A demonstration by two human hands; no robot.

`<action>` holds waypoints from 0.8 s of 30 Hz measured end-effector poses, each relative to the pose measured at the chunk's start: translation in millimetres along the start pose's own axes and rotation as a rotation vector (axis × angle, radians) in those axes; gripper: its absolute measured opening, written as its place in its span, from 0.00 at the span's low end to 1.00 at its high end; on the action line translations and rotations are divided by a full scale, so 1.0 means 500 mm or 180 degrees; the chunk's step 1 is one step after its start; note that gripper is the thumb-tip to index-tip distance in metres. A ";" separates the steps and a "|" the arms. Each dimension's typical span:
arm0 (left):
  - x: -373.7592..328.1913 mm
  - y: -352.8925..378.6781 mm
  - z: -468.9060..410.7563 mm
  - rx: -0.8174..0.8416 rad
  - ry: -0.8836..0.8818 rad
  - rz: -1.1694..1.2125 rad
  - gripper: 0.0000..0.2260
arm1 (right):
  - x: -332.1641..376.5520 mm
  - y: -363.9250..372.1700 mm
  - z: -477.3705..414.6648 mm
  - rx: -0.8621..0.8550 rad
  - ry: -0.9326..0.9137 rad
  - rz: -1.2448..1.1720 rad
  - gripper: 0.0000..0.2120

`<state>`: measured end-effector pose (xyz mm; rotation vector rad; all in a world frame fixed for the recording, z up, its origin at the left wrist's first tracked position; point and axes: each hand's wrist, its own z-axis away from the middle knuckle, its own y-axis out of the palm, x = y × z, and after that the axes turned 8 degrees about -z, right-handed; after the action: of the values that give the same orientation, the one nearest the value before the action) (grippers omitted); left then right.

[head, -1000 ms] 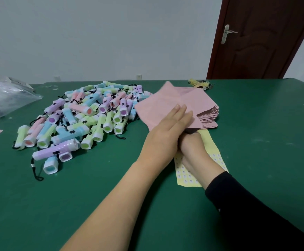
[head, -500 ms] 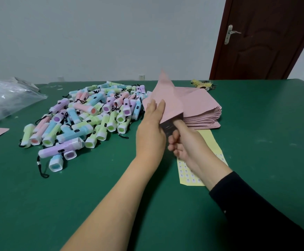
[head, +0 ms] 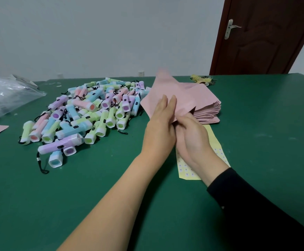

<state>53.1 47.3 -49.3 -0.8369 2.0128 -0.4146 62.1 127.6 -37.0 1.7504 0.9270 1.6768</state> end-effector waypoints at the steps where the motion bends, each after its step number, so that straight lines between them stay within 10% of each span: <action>1: -0.005 0.000 0.004 0.0088 0.0083 -0.0009 0.32 | 0.006 -0.003 -0.004 -0.0049 0.0074 -0.0124 0.14; 7: -0.012 0.001 0.009 0.0696 0.0350 0.0377 0.28 | 0.025 -0.020 -0.021 -0.0142 0.0048 0.0041 0.20; 16: 0.018 -0.046 -0.026 0.1173 -0.2244 0.3181 0.47 | 0.015 -0.037 -0.014 0.0732 -0.0273 0.1516 0.09; 24: 0.009 -0.037 -0.016 0.1755 -0.2288 0.4590 0.18 | -0.017 -0.040 -0.001 0.0999 -0.0308 0.3002 0.15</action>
<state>52.2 30.6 -37.3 0.7682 1.2464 0.1815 59.3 133.4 -58.1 2.7212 0.3060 2.0065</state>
